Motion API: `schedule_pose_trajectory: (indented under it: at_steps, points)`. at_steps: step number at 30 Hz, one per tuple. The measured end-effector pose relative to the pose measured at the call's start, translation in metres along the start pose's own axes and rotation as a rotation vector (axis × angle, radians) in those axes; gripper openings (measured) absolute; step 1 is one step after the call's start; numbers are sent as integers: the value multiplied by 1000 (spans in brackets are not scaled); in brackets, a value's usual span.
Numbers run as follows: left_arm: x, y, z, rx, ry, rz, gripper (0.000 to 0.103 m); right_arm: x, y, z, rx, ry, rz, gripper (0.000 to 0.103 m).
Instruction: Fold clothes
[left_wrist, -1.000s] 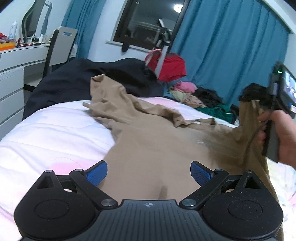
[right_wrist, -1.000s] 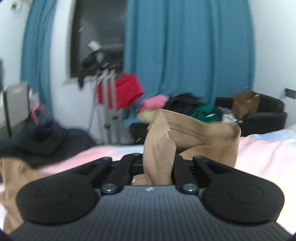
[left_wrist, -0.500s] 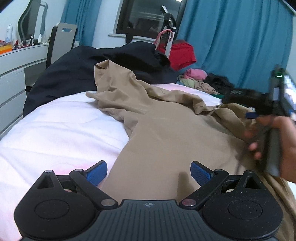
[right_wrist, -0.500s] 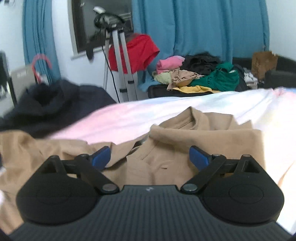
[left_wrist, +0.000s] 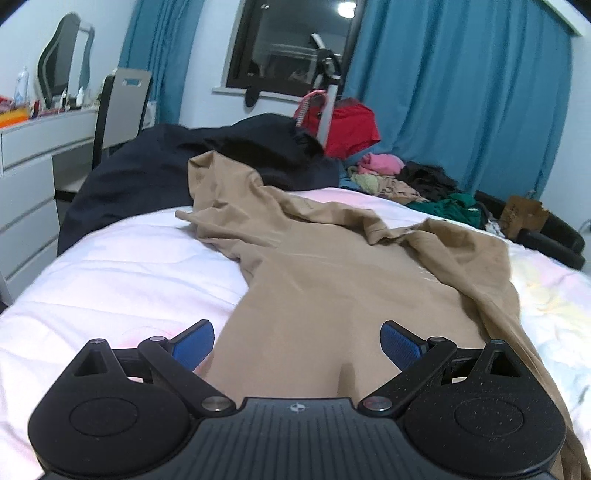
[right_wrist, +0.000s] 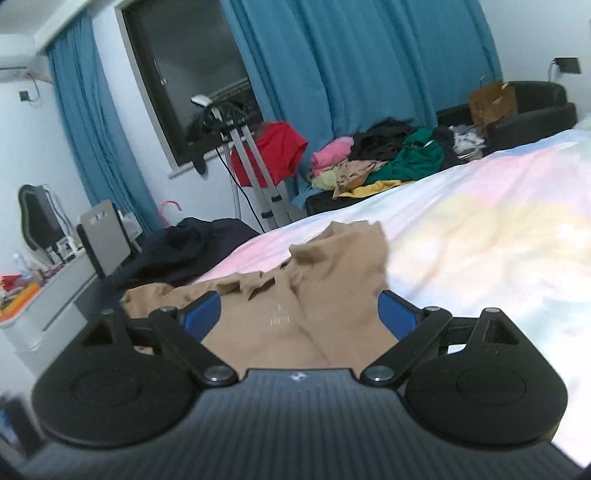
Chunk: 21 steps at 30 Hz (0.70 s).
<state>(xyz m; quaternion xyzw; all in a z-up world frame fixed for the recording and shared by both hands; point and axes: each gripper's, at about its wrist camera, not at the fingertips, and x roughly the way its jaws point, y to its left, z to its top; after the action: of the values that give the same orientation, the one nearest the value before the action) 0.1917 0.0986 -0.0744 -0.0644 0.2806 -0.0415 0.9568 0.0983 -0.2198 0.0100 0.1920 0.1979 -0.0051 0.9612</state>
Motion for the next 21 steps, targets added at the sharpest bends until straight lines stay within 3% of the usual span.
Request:
schedule_pose_trajectory:
  at_steps: [7, 11, 21]
  points:
    - [-39, -23, -18, 75, 42, -45, 98, -88, -27, -36, 16, -72, -44, 93]
    - [-57, -42, -28, 151, 54, -82, 98, -99, -44, -40, 17, -81, -118, 93]
    - [-78, -115, -50, 224, 151, -215, 97, -109, -110, -33, 196, -135, -199, 93]
